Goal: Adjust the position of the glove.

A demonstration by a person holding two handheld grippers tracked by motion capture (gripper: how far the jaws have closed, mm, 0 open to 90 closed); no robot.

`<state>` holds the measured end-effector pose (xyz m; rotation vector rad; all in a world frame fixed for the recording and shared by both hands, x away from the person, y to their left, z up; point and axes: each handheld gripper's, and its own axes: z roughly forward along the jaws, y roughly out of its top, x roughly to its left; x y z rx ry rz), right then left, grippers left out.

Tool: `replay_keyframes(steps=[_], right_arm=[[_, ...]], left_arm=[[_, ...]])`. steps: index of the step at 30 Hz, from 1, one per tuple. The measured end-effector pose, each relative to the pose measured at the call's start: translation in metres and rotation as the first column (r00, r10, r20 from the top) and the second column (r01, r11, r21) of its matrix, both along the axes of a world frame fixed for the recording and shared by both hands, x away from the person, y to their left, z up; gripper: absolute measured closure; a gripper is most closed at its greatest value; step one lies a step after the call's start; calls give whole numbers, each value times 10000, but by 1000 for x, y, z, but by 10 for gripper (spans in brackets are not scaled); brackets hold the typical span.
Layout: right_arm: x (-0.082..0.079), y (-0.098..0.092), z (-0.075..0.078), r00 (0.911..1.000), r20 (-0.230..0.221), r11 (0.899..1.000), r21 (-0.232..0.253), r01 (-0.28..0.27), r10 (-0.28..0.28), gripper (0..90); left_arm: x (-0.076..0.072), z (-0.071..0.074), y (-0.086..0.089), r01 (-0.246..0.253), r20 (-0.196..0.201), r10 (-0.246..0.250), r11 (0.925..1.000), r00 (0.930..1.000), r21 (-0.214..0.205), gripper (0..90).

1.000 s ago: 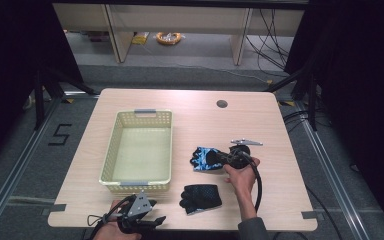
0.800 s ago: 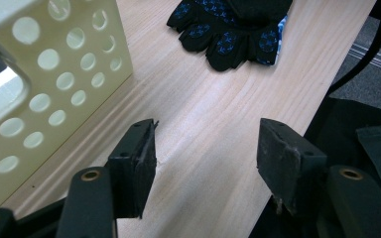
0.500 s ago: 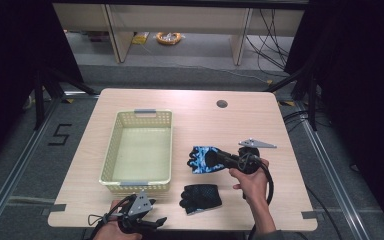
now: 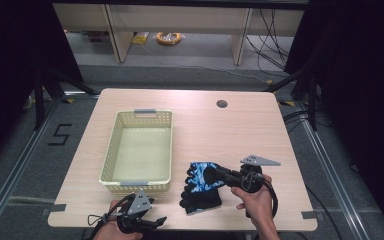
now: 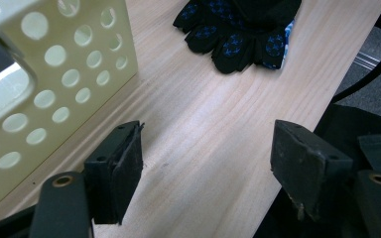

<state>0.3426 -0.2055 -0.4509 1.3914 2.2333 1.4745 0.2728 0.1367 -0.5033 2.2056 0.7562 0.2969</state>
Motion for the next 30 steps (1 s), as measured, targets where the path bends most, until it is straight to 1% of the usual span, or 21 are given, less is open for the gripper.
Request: replay_keyframes(steps=[1,3,4,5,6,7,8,9,10,13,16,17,18,19,20,23,24,25,28,29,30], right_arm=[[-3,1,-1,9999,-49,9999,119,-98,99,783],[-6,1,-3,9999,-16,9999,28,-162,162,783],[-11,3,-2,9991,-414,9996,261,-46,56,783],[-12,3,-4,9995,-105,9996,99,-283,284,782],[-13,3,-5,9996,-86,9996,-106,-252,251,782],[-14,4,-6,9996,-99,9996,-65,-268,267,782],[-18,6,-6,9989,-347,9995,78,-304,307,782],[-15,6,-10,9987,30,9987,-66,-506,506,782],[-18,7,-10,9988,-207,9990,-101,-441,439,782],[-23,11,-14,9972,-478,9983,77,-571,574,782],[-25,11,-16,9969,-314,9974,-16,-722,722,780],[-28,13,-16,9965,-549,9979,195,-619,628,781],[-26,11,-18,9963,-374,9970,60,-776,777,780],[-27,11,-18,9962,-458,9972,5,-744,743,780],[-29,13,-18,9948,-758,9976,180,-662,674,780],[-30,13,-21,9944,-756,9971,194,-732,745,780],[-29,13,-21,9948,-671,9970,190,-749,760,780],[-28,12,-22,9959,-430,9968,-63,-794,790,779],[-28,14,-24,9924,-742,9951,190,-967,978,779],[-28,13,-25,9940,-577,9956,-6,-934,932,778],[-29,15,-25,9913,-938,9956,248,-906,925,778]], left_arm=[[0,0,0,-7,-3,7,10000,10000,-12,283],[0,0,0,-10,-1,10,10000,10000,-11,283],[0,0,0,-8,4,8,10000,10000,-3,283],[1,0,1,8,17,-8,10000,10000,82,283],[1,0,1,20,20,-21,9999,10000,111,283],[0,0,1,-10,8,10,10000,10000,30,283],[0,0,0,-2,-13,2,10000,10000,-28,283],[0,0,0,-8,-1,8,10000,10000,4,284],[0,0,0,-2,-14,2,10000,10000,-1,283],[-2,-1,-1,-88,-190,85,9998,9998,-153,283],[-2,-1,-1,-85,-189,82,9999,9998,-150,284],[-1,-1,-1,-55,-97,55,10000,9999,-72,284],[-1,-1,-1,8,-36,-8,10000,10000,-33,284],[-1,0,-1,27,-75,-27,10000,10000,1,284],[-1,-1,0,16,-66,-15,9999,10000,122,285],[0,0,0,142,25,-143,9995,9999,266,285],[0,-1,0,152,27,-153,9995,9999,267,285],[0,-1,0,149,23,-150,9995,9999,268,285],[0,-1,0,110,16,-110,9997,9999,207,286],[0,-1,0,114,14,-115,9997,9999,202,286],[0,-1,0,152,22,-153,9995,9999,259,286]])
